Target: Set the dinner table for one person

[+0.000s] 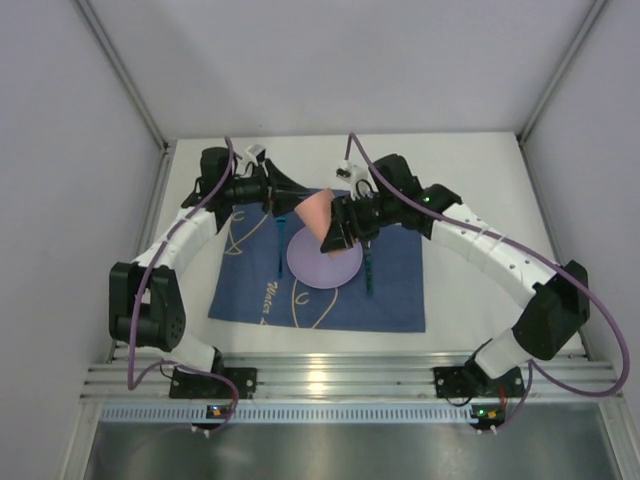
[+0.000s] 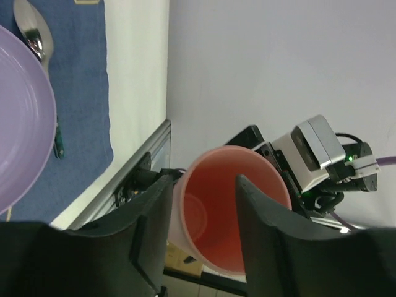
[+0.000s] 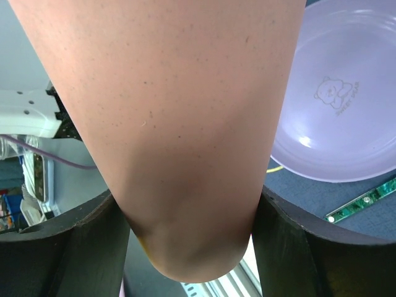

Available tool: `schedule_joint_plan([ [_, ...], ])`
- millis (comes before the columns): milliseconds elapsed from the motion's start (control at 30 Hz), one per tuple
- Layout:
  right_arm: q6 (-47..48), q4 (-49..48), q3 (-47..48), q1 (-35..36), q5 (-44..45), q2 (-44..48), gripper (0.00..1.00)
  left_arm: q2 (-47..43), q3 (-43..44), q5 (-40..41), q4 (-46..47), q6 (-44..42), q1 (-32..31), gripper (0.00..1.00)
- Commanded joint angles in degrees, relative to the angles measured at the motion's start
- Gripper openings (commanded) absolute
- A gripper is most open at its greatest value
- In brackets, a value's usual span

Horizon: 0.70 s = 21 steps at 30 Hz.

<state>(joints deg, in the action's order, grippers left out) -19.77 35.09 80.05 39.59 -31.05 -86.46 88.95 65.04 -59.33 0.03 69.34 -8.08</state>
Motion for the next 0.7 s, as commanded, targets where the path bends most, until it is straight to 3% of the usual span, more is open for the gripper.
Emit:
schedule_joint_plan([
  [0, 2.3, 0.2, 2.8, 0.5, 0.2, -0.9, 0.0, -3.0, 1.5, -5.3, 2.5, -0.2, -2.2, 0.46],
  [133, 2.5, 0.2, 3.4, 0.6, 1.2, -1.2, 0.0, -4.7, 1.9, -7.0, 2.3, -1.2, -3.0, 0.25],
  [167, 2.6, 0.2, 3.7, 0.5, 1.5, -1.1, 0.0, -4.8, 1.7, -7.2, 1.3, -1.7, -3.0, 0.11],
  [200, 2.9, 0.3, 4.1, 0.5, 2.2, -1.0, 0.0, -5.1, 1.8, -7.4, -1.5, -3.3, -3.0, 0.06],
  [267, 3.4, 0.9, 4.8, 0.4, 3.3, -1.0, 0.0, -5.4, 1.9, -7.4, -4.0, -5.4, -3.0, 0.0],
  [433, 5.0, 3.0, 6.5, -1.3, 6.3, -1.2, 0.0, -7.2, 4.6, -4.4, -15.5, -16.8, -3.1, 0.0],
  [467, 5.4, 3.6, 7.3, -1.8, 7.0, -1.4, 0.04, -7.2, 6.7, -3.3, -18.4, -19.3, -3.1, 0.0],
  [500, 5.6, 5.2, 7.7, -2.8, 7.9, -1.6, 0.18, -7.0, 7.7, 0.2, -24.8, -24.0, -3.1, 0.0],
  [533, 6.0, 6.0, 8.1, -3.3, 10.0, -1.7, 0.42, -6.5, 8.8, 2.2, -27.9, -26.3, -3.1, 0.0],
  [567, 6.2, 6.8, 8.8, -3.9, 11.3, -1.7, 0.85, -6.0, 11.3, 4.6, -30.9, -28.5, -3.2, 0.0],
  [667, 6.6, 8.7, 9.0, -7.5, 14.9, -0.5, 1.0, -3.2, 17.5, 16.9, -42.7, -36.4, -6.1, 0.0],
])
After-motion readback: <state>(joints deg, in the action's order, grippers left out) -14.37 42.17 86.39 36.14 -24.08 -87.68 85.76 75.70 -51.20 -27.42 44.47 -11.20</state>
